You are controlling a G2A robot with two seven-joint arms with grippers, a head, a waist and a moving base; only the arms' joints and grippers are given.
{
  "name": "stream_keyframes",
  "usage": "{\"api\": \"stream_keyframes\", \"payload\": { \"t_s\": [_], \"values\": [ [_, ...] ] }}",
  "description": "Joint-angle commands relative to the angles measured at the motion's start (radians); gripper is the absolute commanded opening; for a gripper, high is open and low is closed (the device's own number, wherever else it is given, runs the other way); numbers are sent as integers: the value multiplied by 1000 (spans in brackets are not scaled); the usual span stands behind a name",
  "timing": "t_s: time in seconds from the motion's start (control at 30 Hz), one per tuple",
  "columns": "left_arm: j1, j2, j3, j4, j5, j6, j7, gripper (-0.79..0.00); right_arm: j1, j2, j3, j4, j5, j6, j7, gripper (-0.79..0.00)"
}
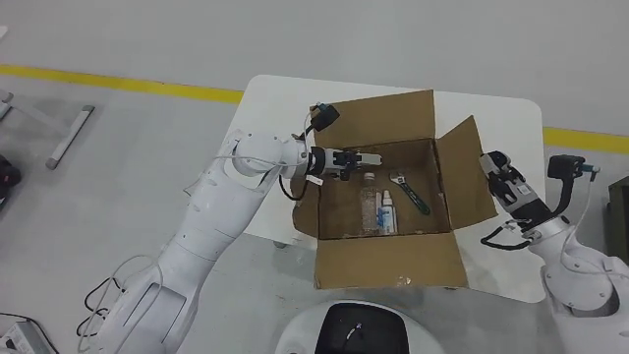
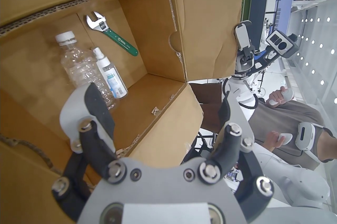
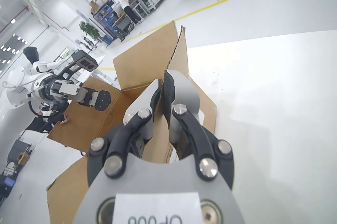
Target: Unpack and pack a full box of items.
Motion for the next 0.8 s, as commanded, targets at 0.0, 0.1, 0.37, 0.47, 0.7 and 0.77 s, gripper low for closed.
{"api": "stream_keyframes", "payload": {
  "t_s": [0.0, 0.1, 0.37, 0.47, 0.7, 0.77],
  "values": [
    [0, 0, 0, 0, 0, 0, 0, 0, -18, -2, 3, -6, 14, 17, -23, -785],
    [0, 0, 0, 0, 0, 0, 0, 0, -38, -3, 5, -12, 31, 30, -33, -785],
    [0, 0, 0, 0, 0, 0, 0, 0, -55, -1, 14, -21, 23, 57, 7, -785],
    [0, 0, 0, 0, 0, 0, 0, 0, -55, -1, 14, -21, 23, 57, 7, -785],
    [0, 0, 0, 0, 0, 0, 0, 0, -57, -1, 13, -22, 26, 57, 5, -785],
    [0, 0, 0, 0, 0, 0, 0, 0, -69, -5, 13, -29, 46, 53, -35, -785]
  ]
}}
